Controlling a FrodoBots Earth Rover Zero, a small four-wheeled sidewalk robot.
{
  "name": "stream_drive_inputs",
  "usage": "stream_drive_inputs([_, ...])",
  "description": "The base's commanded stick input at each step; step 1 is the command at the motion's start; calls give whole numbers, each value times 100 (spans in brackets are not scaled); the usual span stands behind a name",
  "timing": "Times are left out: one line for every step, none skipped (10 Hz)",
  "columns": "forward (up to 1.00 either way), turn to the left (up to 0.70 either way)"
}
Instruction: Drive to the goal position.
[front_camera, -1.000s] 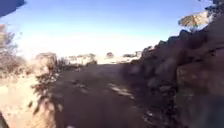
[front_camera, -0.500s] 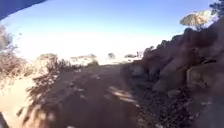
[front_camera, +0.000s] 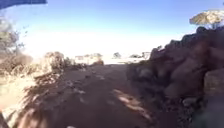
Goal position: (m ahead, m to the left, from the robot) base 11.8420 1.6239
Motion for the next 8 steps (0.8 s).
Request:
stream_drive_inputs([50,0])
stream_drive_inputs([50,0])
stream_drive_inputs([50,0])
stream_drive_inputs([50,0])
stream_drive_inputs([50,0])
stream_drive_inputs([50,0])
stream_drive_inputs([50,0])
stream_drive_inputs([50,0])
